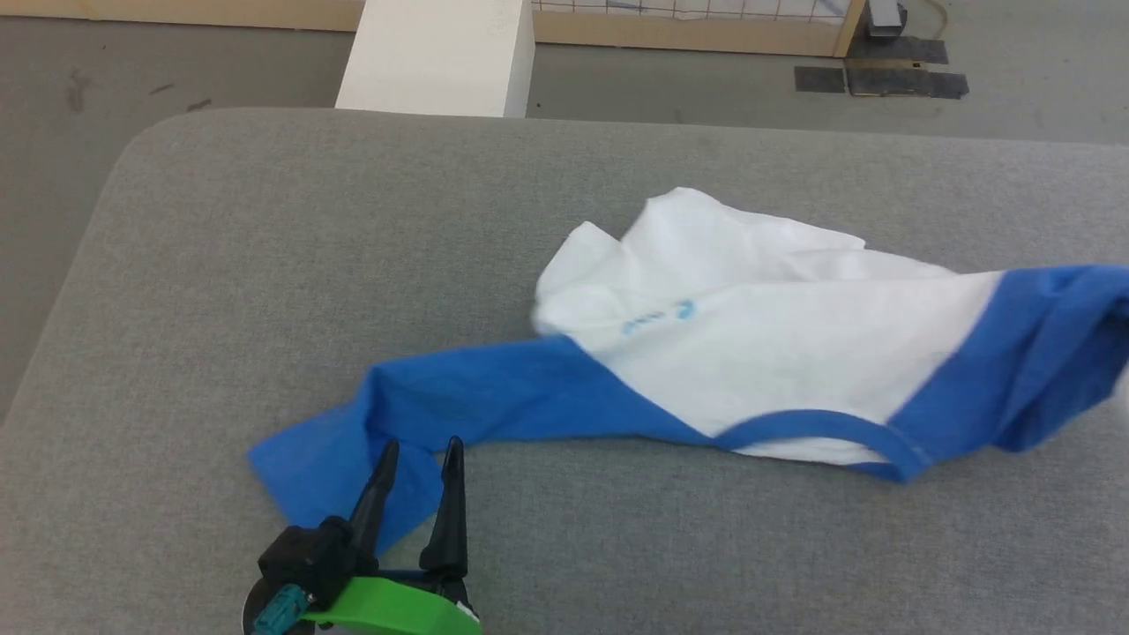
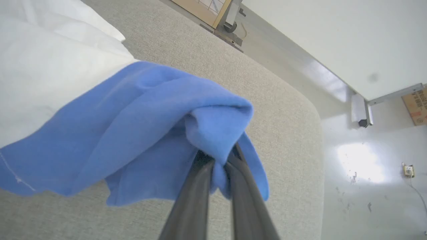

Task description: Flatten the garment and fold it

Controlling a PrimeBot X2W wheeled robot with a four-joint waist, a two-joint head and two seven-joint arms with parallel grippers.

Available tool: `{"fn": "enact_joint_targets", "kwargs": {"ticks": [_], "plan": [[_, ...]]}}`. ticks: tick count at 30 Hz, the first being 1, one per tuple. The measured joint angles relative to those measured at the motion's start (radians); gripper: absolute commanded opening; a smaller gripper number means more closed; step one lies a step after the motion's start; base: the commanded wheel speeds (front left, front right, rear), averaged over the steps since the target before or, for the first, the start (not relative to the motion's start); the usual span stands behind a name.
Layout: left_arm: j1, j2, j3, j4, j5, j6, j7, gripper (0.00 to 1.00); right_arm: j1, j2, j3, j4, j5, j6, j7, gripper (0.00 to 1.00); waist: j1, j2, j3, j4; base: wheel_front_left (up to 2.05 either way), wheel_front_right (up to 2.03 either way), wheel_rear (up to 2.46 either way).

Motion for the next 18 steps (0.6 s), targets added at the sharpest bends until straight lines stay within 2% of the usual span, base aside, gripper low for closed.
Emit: {"fn": "enact_joint_targets", "kwargs": {"ticks": [3,4,6,8,10,11,15,18], "plan": [[0.0,0.0,-0.006,0.012,0.0,-0.004,0.0,1.0,-0.001,-0.154,0.083,0.037,-0.004,0.0,-0.088,0.0,0.0,0.0,0.003,0.015,0.0,0.0,0.0],[0.0,0.0,-0.008,0.016,0.0,-0.005,0.0,1.0,-0.003,-0.207,0.124,0.06,-0.029,0.0,-0.142,0.07,0.0,0.0,0.006,0.021,0.0,0.0,0.0],[-0.002,0.0,-0.011,0.019,0.0,-0.009,0.0,1.0,-0.015,-0.277,0.193,0.113,-0.089,0.0,-0.231,0.12,0.0,0.0,0.011,0.033,0.0,0.0,0.0],[-0.007,0.0,-0.015,0.024,0.001,-0.015,0.0,1.0,-0.05,-0.317,0.257,0.174,-0.184,0.001,-0.328,0.29,0.0,0.0,0.021,0.044,0.0,0.0,0.0],[-0.014,0.0,-0.02,0.032,0.003,-0.022,0.0,1.0,-0.093,-0.29,0.272,0.247,-0.216,0.0,-0.37,0.61,0.0,0.0,0.031,0.053,0.0,0.0,0.0],[-0.019,0.0,-0.02,0.033,0.003,-0.022,0.0,1.0,-0.112,-0.249,0.262,0.293,-0.212,0.0,-0.373,1.0,0.0,0.0,0.037,0.057,0.0,0.0,0.0],[-0.034,0.0,-0.017,0.033,0.003,-0.022,0.0,1.0,-0.157,-0.115,0.235,0.412,-0.186,0.001,-0.398,1.0,0.0,0.0,0.055,0.065,0.0,0.0,0.0],[-0.034,0.0,-0.013,0.037,0.003,-0.022,0.0,1.0,-0.181,-0.044,0.172,0.438,-0.135,0.001,-0.392,1.0,0.0,0.0,0.055,0.057,0.0,0.0,0.0]]}}
